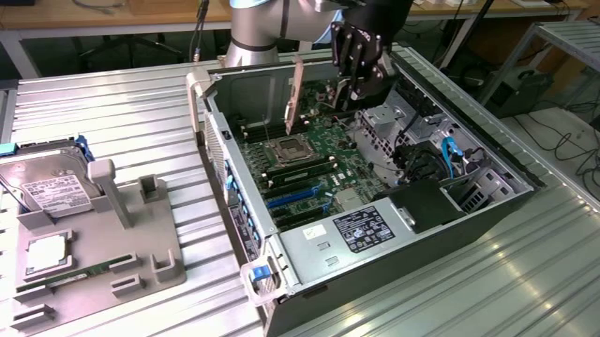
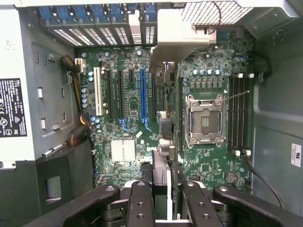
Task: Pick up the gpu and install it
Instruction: 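Insert the gpu into the slot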
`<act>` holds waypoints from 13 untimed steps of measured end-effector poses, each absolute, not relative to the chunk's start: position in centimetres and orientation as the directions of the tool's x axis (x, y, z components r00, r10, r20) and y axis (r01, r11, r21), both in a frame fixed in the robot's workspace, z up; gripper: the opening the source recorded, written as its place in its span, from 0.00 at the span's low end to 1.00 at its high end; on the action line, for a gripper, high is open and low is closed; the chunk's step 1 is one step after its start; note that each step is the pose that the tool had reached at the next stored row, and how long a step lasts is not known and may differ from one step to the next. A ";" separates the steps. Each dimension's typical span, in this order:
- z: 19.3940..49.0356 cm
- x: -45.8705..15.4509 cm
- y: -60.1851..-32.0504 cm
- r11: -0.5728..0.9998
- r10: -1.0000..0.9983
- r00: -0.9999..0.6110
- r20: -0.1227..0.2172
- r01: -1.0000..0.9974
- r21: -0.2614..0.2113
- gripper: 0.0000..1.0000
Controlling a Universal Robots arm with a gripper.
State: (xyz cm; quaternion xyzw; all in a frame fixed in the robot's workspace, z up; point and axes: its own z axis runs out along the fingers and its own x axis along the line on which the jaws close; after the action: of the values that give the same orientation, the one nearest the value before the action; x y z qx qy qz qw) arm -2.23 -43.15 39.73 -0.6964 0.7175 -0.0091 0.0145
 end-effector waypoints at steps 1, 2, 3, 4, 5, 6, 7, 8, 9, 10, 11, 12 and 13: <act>39.7 -2.2 -43.1 0.030 -1.000 -0.029 -0.008 -0.999 -0.033 0.28; 39.7 -2.2 -43.1 0.029 -1.000 -0.029 -0.008 -0.999 -0.033 0.28; 39.7 -2.2 -43.1 0.029 -1.000 -0.029 -0.008 -0.999 -0.033 0.28; 39.6 -2.2 -43.1 0.029 -1.000 -0.029 -0.008 -0.999 -0.033 0.28; 39.6 -2.2 -43.1 0.028 -1.000 -0.028 -0.008 -0.999 -0.033 0.28; 39.6 -2.2 -43.1 0.028 -1.000 -0.028 -0.008 -0.999 -0.033 0.28; 39.5 -2.2 -43.1 0.028 -1.000 -0.028 -0.008 -0.999 -0.033 0.28; 39.5 -2.2 -43.1 0.027 -1.000 -0.027 -0.008 -0.999 -0.033 0.28; 39.5 -2.2 -43.1 0.027 -1.000 -0.027 -0.008 -0.999 -0.033 0.28; 39.5 -2.2 -43.1 0.027 -1.000 -0.027 -0.008 -0.999 -0.033 0.28; 39.4 -2.2 -43.1 0.027 -1.000 -0.026 -0.008 -0.999 -0.033 0.28; 39.4 -2.2 -43.1 0.026 -1.000 -0.026 -0.008 -0.999 -0.033 0.28; 39.4 -2.2 -43.1 0.026 -1.000 -0.026 -0.008 -0.999 -0.033 0.28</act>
State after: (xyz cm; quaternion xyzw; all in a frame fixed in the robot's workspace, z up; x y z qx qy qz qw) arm -2.25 -43.15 39.39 -0.6977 0.7161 -0.0091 0.0144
